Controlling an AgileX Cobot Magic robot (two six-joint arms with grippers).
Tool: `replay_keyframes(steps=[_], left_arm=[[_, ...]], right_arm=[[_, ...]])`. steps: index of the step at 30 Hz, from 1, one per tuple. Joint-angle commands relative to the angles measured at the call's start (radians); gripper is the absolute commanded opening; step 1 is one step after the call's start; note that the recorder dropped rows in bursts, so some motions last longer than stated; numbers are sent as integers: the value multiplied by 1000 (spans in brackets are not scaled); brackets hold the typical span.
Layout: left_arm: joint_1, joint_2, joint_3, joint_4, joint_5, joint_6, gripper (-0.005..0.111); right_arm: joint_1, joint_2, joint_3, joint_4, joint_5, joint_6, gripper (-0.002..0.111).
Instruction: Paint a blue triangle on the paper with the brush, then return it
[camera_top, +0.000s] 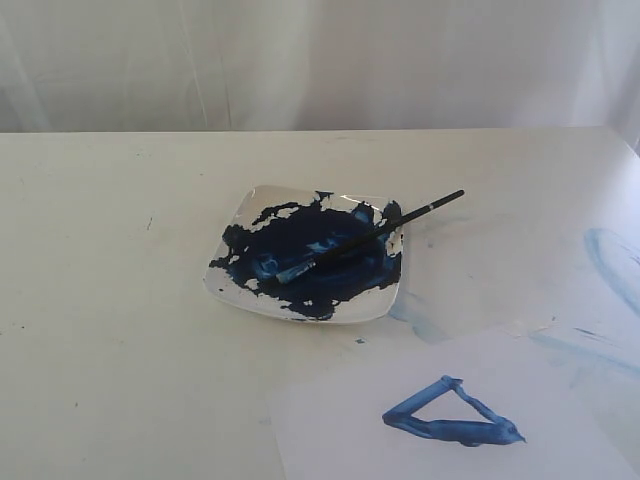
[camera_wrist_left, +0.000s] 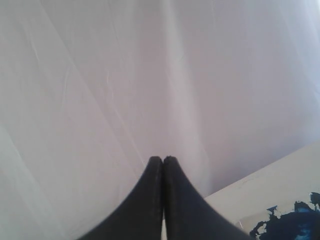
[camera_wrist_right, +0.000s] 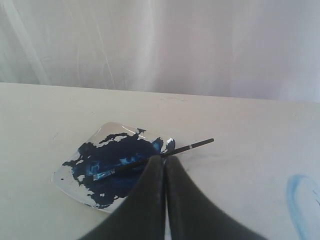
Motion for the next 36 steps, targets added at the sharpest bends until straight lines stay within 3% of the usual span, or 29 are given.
replay_keyframes(steps=[1, 3, 9, 20, 25, 27, 33, 36], left_arm=[[4, -4, 7, -17, 3, -7, 0], [4, 1, 9, 43, 3, -7, 0], [4, 8, 91, 406, -26, -7, 0], [4, -54, 353, 406, -5, -7, 0], [4, -111, 410, 402, -6, -7, 0], [4, -111, 422, 361, 6, -82, 0], [4, -111, 468, 495, -11, -685, 0], [4, -111, 527, 492, -59, -846, 0]], right_arm=[[2, -4, 4, 0, 3, -6, 0], [2, -4, 4, 2, 3, -6, 0], [2, -4, 4, 2, 3, -6, 0], [2, -4, 4, 2, 5, -6, 0], [2, -4, 4, 0, 4, -6, 0], [2, -4, 4, 0, 4, -6, 0], [2, -4, 4, 0, 4, -6, 0], [2, -4, 4, 0, 4, -6, 0]])
